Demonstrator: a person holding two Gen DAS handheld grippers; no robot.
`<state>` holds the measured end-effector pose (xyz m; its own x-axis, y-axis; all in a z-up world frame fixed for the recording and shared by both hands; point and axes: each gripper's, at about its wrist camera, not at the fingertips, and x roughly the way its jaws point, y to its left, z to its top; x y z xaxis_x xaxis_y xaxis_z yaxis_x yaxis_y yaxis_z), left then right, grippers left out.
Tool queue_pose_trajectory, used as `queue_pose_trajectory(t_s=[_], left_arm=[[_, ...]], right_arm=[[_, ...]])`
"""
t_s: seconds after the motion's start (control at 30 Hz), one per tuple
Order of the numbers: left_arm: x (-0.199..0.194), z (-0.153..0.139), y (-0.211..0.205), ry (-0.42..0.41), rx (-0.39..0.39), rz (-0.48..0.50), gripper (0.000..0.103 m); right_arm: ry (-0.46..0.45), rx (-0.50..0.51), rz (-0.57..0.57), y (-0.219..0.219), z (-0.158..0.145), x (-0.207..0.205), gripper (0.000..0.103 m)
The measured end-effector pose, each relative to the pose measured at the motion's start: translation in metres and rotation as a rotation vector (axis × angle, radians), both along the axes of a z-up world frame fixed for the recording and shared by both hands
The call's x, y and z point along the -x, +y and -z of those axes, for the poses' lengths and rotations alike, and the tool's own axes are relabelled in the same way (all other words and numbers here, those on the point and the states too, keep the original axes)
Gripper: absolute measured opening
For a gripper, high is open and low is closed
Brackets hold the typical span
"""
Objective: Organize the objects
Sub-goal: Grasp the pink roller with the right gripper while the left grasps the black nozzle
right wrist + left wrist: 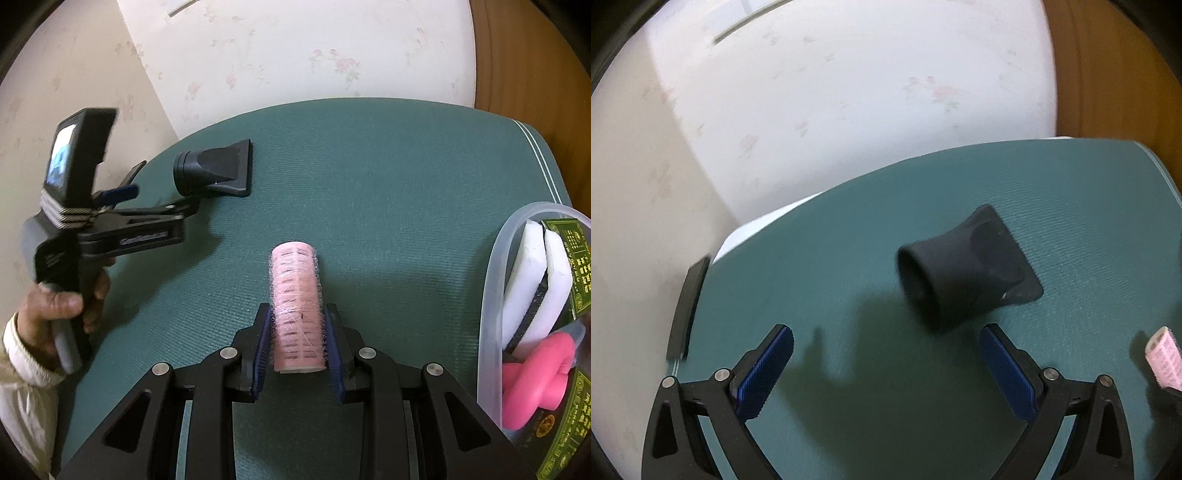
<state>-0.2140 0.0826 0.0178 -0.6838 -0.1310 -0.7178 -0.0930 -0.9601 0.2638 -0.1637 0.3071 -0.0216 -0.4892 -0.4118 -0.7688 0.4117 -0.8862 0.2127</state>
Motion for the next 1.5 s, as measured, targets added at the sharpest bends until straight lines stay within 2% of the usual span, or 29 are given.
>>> queue_pose_trajectory(t_s=[0.1, 0.27, 0.33, 0.53, 0.6, 0.67, 0.97, 1.17, 1.5], left_arm=[[0.009, 0.002, 0.013, 0.002, 0.065, 0.062, 0.102], [0.019, 0.006, 0.026, -0.001, 0.114, 0.120, 0.102], [0.023, 0.006, 0.026, -0.009, 0.089, 0.128, 0.102], [0.040, 0.005, 0.007, -0.058, -0.055, 0.113, 0.102], [0.044, 0.006, 0.000, -0.072, -0.105, 0.106, 0.098], [0.045, 0.007, -0.006, -0.099, -0.182, 0.114, 0.089], [0.035, 0.002, -0.007, -0.103, -0.236, 0.131, 0.055], [0.016, -0.003, 0.000, -0.114, -0.304, 0.134, 0.053], [-0.022, -0.019, -0.002, -0.082, -0.333, 0.114, 0.053]], right_arm=[[0.002, -0.001, 0.000, -0.001, 0.000, -0.001, 0.029], [-0.006, 0.025, 0.005, 0.002, 0.001, 0.000, 0.029], [-0.008, 0.030, 0.004, 0.002, 0.001, 0.000, 0.029], [-0.007, 0.029, 0.003, 0.002, 0.002, -0.001, 0.029], [-0.007, 0.030, 0.004, 0.001, 0.002, -0.001, 0.029], [-0.006, 0.029, 0.004, 0.001, 0.002, -0.002, 0.029], [-0.005, 0.028, 0.004, 0.001, 0.002, -0.001, 0.029], [-0.008, 0.049, 0.005, 0.003, 0.001, -0.001, 0.029], [0.035, 0.053, 0.007, 0.003, -0.004, -0.005, 0.029]])
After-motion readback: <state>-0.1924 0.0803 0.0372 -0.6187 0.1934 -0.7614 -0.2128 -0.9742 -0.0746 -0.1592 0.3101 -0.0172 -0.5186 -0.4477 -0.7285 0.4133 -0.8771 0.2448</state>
